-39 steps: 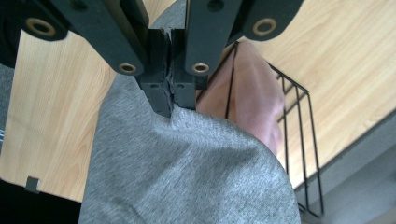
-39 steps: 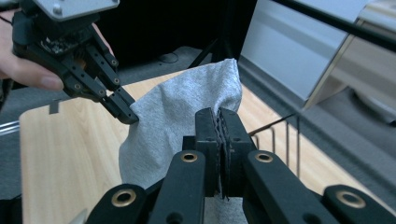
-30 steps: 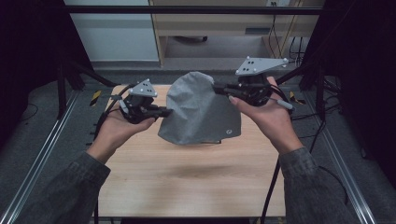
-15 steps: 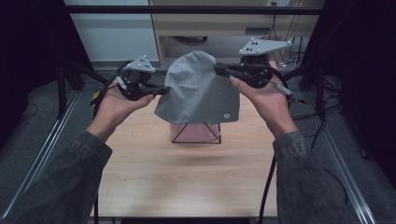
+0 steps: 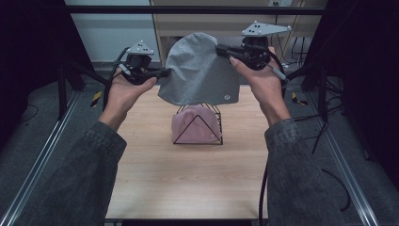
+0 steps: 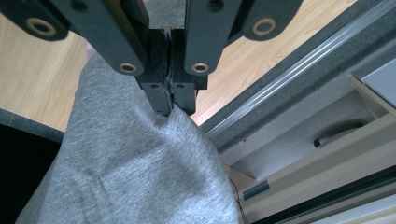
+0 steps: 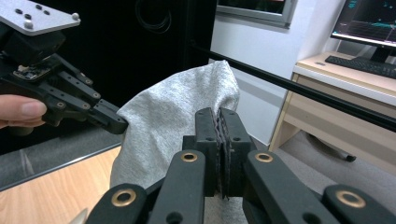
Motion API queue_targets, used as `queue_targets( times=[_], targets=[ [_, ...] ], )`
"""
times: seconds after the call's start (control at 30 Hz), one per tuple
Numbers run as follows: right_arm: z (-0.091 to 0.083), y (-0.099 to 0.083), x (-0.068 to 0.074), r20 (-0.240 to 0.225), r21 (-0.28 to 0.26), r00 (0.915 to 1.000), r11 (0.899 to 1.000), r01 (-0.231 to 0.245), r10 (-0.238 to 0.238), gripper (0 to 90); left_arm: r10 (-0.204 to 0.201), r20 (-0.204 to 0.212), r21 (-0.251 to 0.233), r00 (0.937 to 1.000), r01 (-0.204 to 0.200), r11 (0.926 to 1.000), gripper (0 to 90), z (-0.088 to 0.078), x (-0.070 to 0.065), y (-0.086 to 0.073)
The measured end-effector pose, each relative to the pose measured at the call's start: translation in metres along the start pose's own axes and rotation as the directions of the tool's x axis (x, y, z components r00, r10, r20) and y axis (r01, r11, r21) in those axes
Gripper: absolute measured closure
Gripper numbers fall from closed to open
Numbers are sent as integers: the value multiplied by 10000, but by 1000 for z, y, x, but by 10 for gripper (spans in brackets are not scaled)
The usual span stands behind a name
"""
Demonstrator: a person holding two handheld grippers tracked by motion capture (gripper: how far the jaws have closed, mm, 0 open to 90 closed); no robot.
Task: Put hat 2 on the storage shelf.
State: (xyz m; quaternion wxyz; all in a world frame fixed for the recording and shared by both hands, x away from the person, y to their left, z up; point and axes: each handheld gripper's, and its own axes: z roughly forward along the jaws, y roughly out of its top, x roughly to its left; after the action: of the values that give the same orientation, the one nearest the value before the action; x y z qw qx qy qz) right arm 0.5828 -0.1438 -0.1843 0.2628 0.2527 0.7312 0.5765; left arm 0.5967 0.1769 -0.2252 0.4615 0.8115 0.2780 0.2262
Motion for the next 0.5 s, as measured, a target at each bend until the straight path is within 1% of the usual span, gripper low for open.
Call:
queue_targets(
  times=[0.13, 0.2, 0.27, 0.3, 0.33, 0.4, 0.5],
  targets=[
    [6, -7, -7, 63, 49, 9999, 9999, -161, 161, 881, -81, -11, -39, 10000, 81, 10000, 886, 6, 2, 0],
    [8, -9, -9, 134, 66, 9996, 9997, -240, 239, 881, 22, -86, 24, 10000, -22, 10000, 886, 8, 2, 0],
    [9, -11, -12, 181, -20, 9993, 9995, -327, 327, 881, -5, -53, -69, 10000, 5, 10000, 886, 11, 3, -1],
    [9, -12, -13, 184, -106, 9991, 9992, -393, 395, 881, -56, 37, -215, 10000, 56, 9998, 886, 13, 4, -1],
    [10, -13, -15, 183, -139, 9984, 9985, -529, 532, 881, -26, 34, -251, 10000, 27, 9997, 886, 15, 5, -1],
    [13, -15, -18, 344, -134, 9977, 9982, -580, 584, 881, -110, -16, -312, 9999, 110, 9995, 885, 18, 6, -1],
    [16, -17, -24, 461, -172, 9966, 9976, -670, 678, 881, -20, -316, -342, 9995, 9, 9994, 885, 22, 7, -1]
  ],
)
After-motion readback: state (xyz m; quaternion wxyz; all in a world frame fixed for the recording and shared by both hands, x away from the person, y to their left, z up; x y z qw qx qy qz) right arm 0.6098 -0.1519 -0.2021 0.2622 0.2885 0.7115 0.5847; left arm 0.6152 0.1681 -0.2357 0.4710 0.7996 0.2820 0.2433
